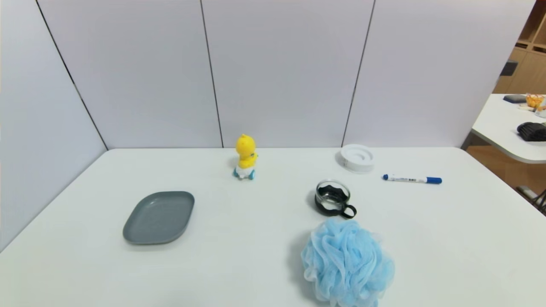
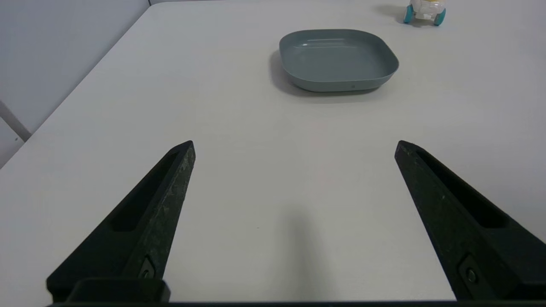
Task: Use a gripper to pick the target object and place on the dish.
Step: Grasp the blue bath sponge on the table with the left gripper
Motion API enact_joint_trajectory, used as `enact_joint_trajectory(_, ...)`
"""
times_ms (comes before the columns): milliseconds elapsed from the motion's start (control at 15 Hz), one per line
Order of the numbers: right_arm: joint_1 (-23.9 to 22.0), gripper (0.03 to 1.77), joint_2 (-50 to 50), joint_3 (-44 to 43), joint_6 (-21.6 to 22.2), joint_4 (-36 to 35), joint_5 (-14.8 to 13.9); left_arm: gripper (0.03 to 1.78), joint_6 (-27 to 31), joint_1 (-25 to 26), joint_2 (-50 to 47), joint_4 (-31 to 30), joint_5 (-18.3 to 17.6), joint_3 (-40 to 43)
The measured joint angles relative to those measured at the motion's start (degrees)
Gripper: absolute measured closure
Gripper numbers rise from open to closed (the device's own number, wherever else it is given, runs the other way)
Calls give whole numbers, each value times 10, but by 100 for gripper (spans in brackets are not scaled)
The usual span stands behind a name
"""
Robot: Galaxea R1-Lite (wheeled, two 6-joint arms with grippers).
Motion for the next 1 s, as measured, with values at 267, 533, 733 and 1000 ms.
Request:
enact_joint_trajectory(267, 0, 9, 0, 0, 0, 0, 0, 12, 0, 0, 0, 0, 0, 0)
enact_joint_trajectory(533, 0, 9, 0, 0, 0, 0, 0, 12, 4, 0, 3, 1, 1, -1)
enact_joint_trajectory(733, 0, 9, 0, 0, 0, 0, 0, 12, 37, 0, 47, 4, -3, -44)
enact_joint_trajectory(1000, 0, 9, 0, 0, 0, 0, 0, 12, 123, -15, 173, 11, -33, -147)
